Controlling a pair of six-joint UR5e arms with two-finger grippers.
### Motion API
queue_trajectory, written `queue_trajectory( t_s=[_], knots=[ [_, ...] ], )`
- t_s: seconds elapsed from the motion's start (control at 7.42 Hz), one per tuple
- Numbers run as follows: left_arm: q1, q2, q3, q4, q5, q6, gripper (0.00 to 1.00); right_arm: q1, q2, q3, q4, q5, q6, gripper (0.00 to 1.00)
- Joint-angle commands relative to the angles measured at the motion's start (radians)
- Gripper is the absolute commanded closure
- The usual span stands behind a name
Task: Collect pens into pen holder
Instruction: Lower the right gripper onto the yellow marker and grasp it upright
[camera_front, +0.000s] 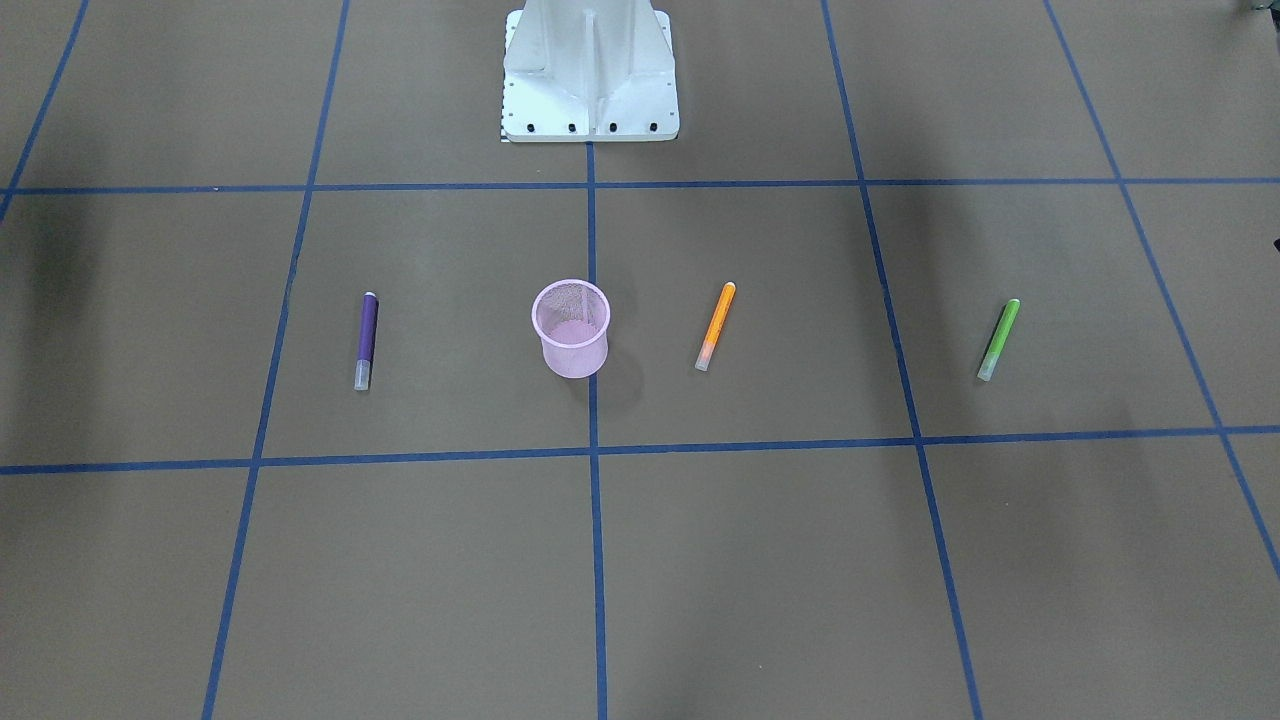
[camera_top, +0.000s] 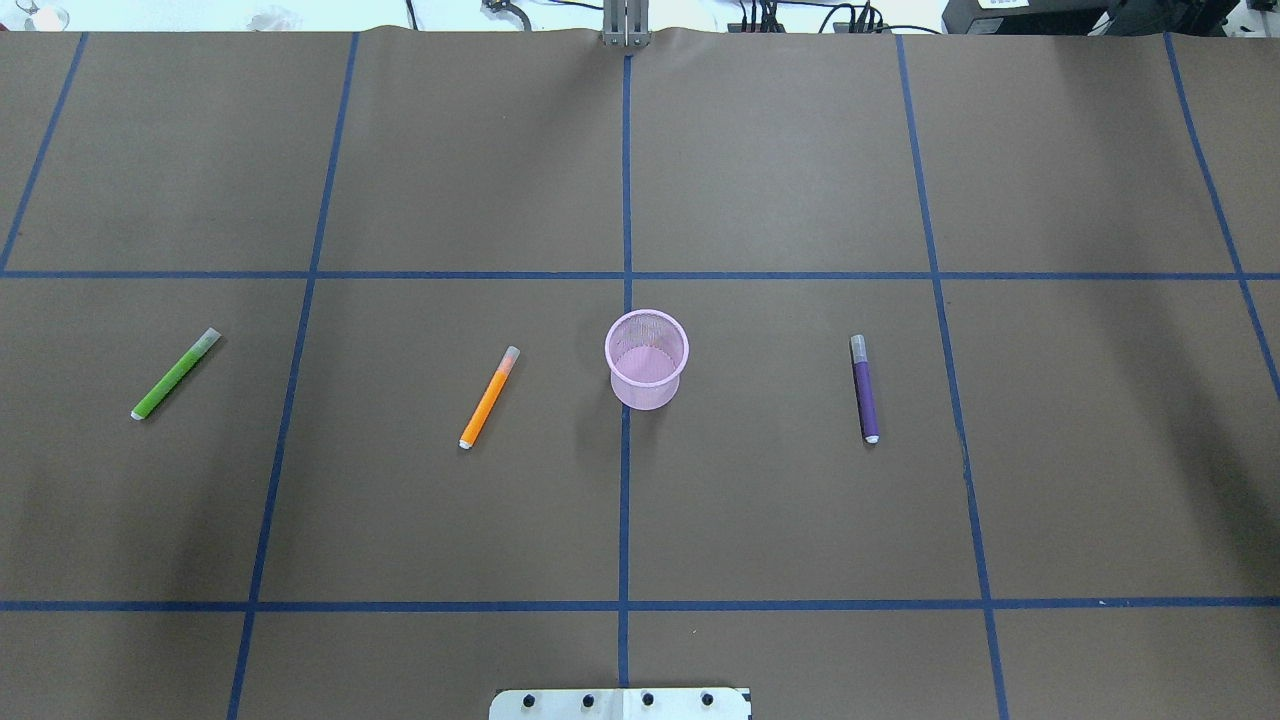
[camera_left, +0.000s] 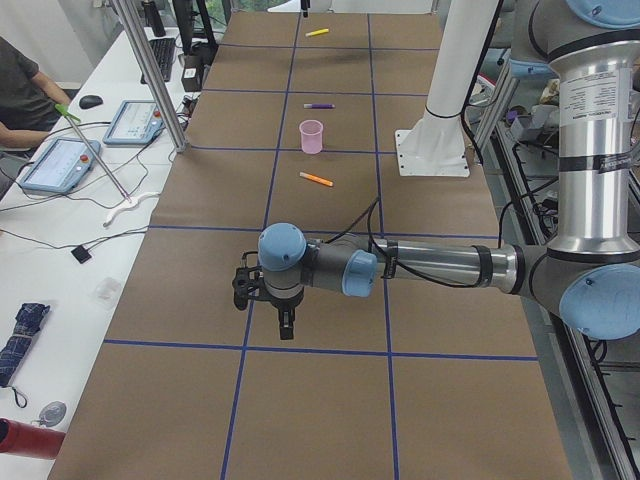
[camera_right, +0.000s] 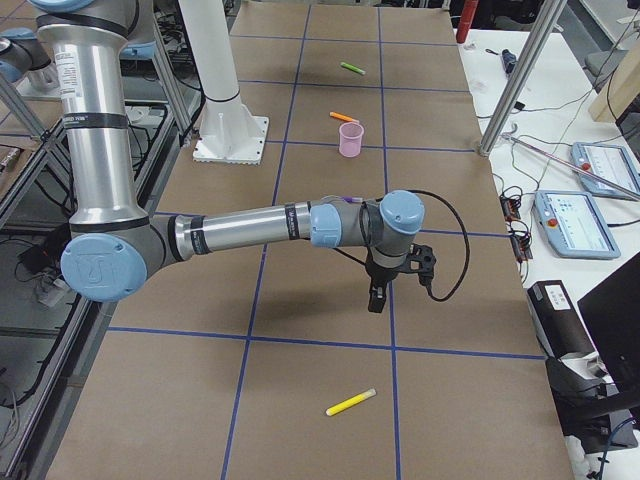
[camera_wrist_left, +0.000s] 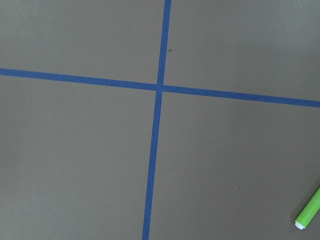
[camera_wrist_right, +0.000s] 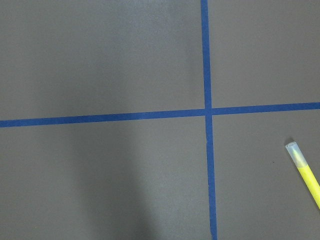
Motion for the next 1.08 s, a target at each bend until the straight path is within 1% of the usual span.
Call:
queue_trajectory(
  t_s=[0.0,0.13,0.27,0.4,0.54,0.67,0.81,0.94],
  knots=[
    [0.0,0.0,0.0,-0.002,0.0,0.001,0.01,-0.001,-0.001,-0.042,-0.003,-0.021,-0.143,0.01],
    [0.002,0.0,0.0,-0.001,0.0,0.001,0.01,0.001,0.026,-0.127,0.0,-0.021,-0.296,0.01],
    [0.002,0.0,0.0,-0.001,-0.002,-0.001,0.01,-0.001,0.039,-0.166,0.002,-0.022,-0.336,0.01],
    [0.002,0.0,0.0,-0.001,-0.003,-0.001,0.01,-0.002,0.04,-0.198,0.002,-0.044,-0.38,0.01],
    [0.002,0.0,0.0,0.001,-0.005,-0.001,0.01,-0.002,0.046,-0.244,0.003,-0.05,-0.455,0.01],
    [0.002,0.0,0.0,0.001,-0.003,-0.001,0.01,-0.001,0.074,-0.297,0.003,-0.05,-0.491,0.01],
    [0.002,0.0,0.0,0.001,-0.003,-0.001,0.01,-0.001,0.077,-0.351,0.054,-0.058,-0.532,0.01],
    [0.003,0.0,0.0,0.001,-0.005,-0.002,0.01,-0.001,0.076,-0.419,0.142,-0.059,-0.534,0.02]
  ],
)
